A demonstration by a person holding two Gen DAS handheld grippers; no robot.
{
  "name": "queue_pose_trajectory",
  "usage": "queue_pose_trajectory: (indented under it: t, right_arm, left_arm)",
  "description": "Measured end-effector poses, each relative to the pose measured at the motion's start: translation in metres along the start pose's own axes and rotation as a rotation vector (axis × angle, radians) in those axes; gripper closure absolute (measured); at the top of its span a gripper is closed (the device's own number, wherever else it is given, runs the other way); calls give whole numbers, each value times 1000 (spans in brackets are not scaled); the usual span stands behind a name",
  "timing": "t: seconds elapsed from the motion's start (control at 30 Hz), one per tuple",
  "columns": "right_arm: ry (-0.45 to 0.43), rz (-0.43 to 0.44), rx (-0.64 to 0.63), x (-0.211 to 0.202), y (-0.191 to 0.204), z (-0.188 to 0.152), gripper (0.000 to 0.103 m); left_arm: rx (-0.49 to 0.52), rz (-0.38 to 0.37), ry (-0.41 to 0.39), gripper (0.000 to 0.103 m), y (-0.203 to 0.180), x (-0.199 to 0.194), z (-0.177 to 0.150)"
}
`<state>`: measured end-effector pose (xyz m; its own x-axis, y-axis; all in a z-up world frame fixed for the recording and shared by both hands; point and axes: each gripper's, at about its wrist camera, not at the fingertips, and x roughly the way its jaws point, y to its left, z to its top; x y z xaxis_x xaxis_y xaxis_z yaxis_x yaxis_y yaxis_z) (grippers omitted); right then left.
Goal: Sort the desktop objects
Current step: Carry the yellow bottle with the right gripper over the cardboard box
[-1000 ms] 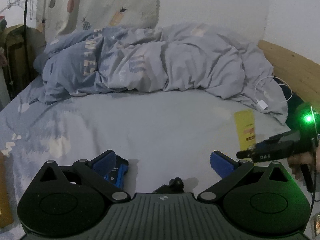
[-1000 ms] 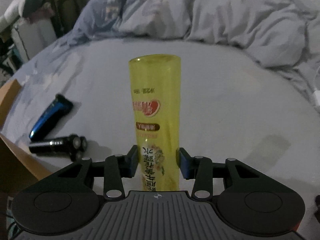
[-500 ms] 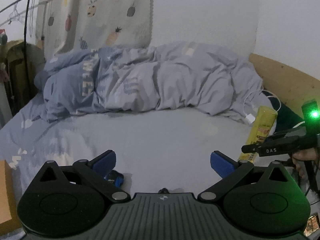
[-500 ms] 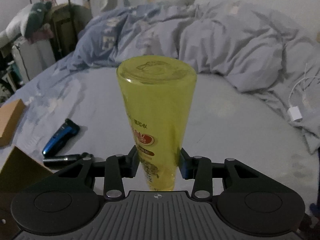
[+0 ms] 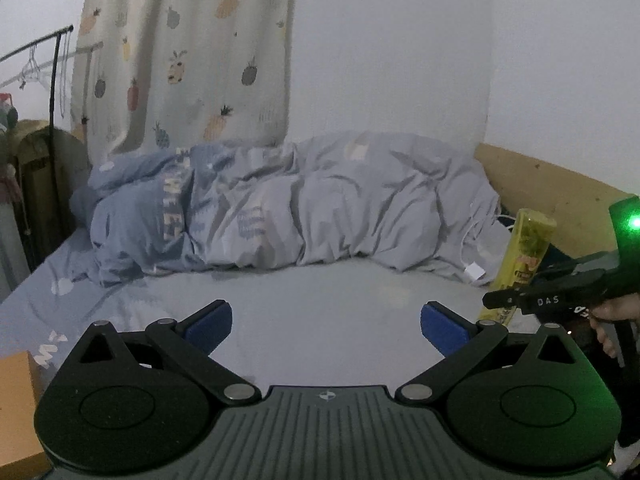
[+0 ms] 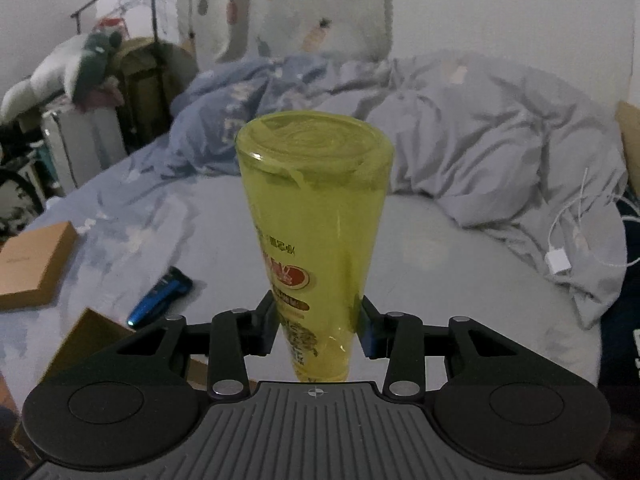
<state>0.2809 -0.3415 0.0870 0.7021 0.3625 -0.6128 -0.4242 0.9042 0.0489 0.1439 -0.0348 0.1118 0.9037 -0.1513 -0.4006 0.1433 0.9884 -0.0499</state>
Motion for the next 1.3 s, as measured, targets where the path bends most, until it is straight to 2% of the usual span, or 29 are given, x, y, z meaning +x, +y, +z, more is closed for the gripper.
queue_pose_trajectory:
  t: [0.3, 0.97, 1.1, 1.3]
  right_arm:
    - [-42, 21, -49, -52, 37, 1, 60]
    - [-37, 84, -95, -111, 113, -37, 60]
    - [-33, 93, -102, -118, 123, -44, 60]
    - [2, 103, -95, -109, 134, -68, 60]
  left_arm:
    - [12, 9, -54, 0, -6, -45, 3]
    - [-20, 24, -115, 0, 2, -115, -16]
    - [-36, 17, -131, 0, 3, -122, -20]
    - [-40, 24, -96, 0, 2, -114, -47]
